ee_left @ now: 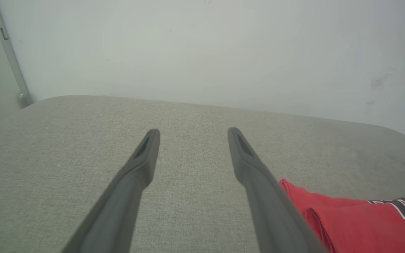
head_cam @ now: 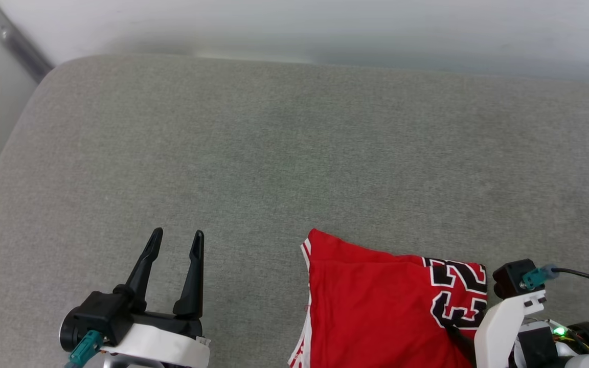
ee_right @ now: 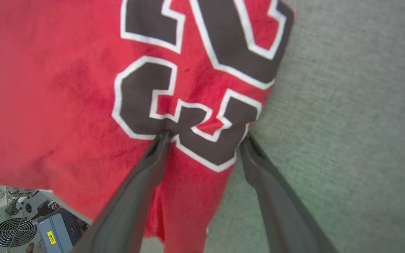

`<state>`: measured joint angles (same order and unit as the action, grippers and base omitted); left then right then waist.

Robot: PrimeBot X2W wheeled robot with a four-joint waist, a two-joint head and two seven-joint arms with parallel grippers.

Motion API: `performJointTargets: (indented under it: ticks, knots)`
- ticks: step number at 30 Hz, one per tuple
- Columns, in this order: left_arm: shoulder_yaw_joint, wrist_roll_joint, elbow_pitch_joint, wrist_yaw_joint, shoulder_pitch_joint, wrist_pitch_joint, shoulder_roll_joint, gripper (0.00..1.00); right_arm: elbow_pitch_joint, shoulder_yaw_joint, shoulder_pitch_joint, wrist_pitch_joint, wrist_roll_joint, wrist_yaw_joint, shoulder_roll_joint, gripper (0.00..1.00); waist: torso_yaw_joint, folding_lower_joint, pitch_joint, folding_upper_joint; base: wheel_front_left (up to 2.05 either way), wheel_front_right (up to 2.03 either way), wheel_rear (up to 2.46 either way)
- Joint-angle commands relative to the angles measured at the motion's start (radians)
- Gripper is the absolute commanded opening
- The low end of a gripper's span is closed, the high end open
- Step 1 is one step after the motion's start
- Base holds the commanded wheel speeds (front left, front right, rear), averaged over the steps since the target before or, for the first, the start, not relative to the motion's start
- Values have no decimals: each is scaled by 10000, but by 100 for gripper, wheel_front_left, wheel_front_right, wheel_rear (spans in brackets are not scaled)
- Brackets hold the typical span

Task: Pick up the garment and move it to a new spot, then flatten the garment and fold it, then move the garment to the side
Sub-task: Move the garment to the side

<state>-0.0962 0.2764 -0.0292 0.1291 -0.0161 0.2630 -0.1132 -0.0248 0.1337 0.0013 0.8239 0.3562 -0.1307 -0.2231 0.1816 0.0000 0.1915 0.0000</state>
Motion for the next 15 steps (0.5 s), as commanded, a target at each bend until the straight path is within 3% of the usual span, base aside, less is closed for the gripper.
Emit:
performJointTargets:
  ticks: [1,4,5,6,13,15]
  knots:
    - [-36,-25,38,16,98,22,35,100,366,204,52,94,-109,1,112,100,157,0,119,0,0,0,0]
    - [-90,-35,114,16,130,22,65,100,937,608,179,196,-223,-12,115,100,238,0,143,0,0,0,0]
    - [-111,-59,132,16,140,22,67,100,1088,744,164,132,-294,-13,89,44,255,0,138,0,0,0,0]
    - [-122,-78,153,16,151,22,66,100,1203,852,129,58,-383,-13,37,0,263,0,130,0,0,0,0]
    - [-179,-102,111,16,116,22,41,100,1308,1086,-555,-568,-1102,11,-479,0,-48,0,-71,0,0,0,0]
    - [-58,-47,-56,16,-36,22,-41,100,668,1793,-1385,-465,-1770,13,-1077,0,-638,0,-172,0,0,0,0]
